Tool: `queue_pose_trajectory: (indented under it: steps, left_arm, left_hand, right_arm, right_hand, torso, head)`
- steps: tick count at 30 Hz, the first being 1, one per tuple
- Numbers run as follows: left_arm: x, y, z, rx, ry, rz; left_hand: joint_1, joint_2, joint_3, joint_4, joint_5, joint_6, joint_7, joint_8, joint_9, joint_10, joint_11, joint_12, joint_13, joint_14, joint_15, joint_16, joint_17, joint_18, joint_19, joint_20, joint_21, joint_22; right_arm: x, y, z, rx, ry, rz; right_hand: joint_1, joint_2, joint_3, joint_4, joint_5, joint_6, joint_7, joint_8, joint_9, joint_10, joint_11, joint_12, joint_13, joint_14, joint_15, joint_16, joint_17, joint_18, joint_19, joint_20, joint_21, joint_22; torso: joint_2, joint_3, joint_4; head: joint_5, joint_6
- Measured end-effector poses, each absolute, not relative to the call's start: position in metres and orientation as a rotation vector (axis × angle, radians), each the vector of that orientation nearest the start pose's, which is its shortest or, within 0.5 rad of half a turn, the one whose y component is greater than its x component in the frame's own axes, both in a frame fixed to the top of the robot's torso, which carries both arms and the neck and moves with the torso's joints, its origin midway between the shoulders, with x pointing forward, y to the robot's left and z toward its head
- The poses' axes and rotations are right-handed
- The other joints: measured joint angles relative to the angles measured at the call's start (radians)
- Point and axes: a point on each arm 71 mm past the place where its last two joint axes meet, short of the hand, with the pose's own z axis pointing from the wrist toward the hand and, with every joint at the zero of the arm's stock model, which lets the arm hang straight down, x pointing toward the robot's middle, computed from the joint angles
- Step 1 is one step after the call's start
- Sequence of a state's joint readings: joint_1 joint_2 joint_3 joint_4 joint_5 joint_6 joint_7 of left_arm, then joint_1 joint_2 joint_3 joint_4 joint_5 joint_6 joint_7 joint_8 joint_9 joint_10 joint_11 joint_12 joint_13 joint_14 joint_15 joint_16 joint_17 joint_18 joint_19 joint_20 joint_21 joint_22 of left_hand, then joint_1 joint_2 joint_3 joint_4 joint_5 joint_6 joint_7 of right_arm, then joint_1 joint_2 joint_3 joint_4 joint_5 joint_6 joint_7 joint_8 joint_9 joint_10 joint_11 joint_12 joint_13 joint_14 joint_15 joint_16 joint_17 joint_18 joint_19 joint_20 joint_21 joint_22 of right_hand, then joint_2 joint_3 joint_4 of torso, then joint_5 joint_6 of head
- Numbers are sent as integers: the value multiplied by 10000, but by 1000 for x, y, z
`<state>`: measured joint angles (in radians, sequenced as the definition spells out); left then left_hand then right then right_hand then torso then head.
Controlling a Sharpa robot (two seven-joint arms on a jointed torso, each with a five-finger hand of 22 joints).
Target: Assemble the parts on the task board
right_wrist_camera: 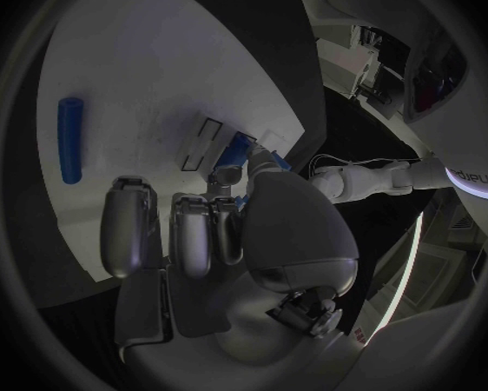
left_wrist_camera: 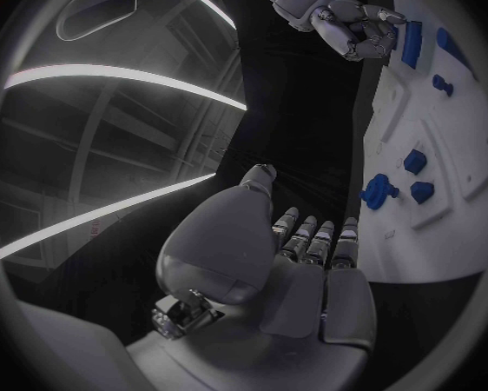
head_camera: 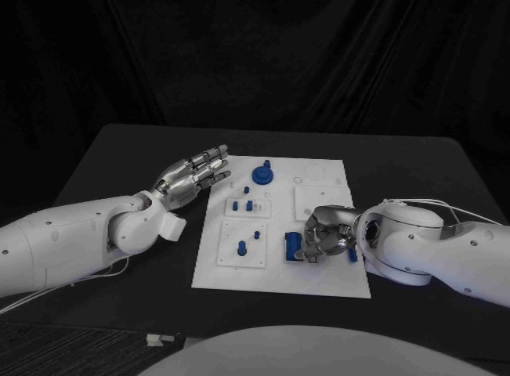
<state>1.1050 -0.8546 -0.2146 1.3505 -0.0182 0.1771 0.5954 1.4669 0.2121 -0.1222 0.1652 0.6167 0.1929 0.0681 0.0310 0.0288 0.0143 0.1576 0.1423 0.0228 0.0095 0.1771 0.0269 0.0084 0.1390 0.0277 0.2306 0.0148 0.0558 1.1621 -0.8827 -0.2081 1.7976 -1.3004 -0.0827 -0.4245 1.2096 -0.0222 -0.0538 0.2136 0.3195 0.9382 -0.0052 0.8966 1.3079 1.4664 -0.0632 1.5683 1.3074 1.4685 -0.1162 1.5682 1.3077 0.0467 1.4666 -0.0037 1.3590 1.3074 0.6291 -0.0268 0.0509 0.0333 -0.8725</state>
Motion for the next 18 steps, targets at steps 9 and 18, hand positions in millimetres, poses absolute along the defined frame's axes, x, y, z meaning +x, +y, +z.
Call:
queue_pose_trajectory:
  steps: [9,18]
  left_arm:
    - [456,249,-277,-10917,15991,-18376]
    - [456,250,-277,-10930,16008,-18374]
  left_hand:
    - [0,0,0,0,0,0,0,0,0,0,0,0,0,0,0,0,0,0,0,0,0,-1]
    - [0,0,0,1,0,0,0,0,0,30,29,0,0,37,36,39,8,0,0,0,0,9]
  right_arm:
    - [386,-158,-261,-1316,22252,5892]
    - [387,-180,-251,-774,21901,5721]
  right_hand:
    - [-90,-82,-352,51,-2182,65,-7,-165,-1,0,0,0,0,-27,-26,0,3,-1,0,0,-11,-1]
    - [-2636,91,-462,679,-2569,-252,570,-5558,-4532,-2,403,0,-1,-21,353,0,2,1,-4,224,-129,-1]
  torso:
    - [1,1,0]
    - [1,1,0]
  head:
    - [-1,0]
    - [48,0]
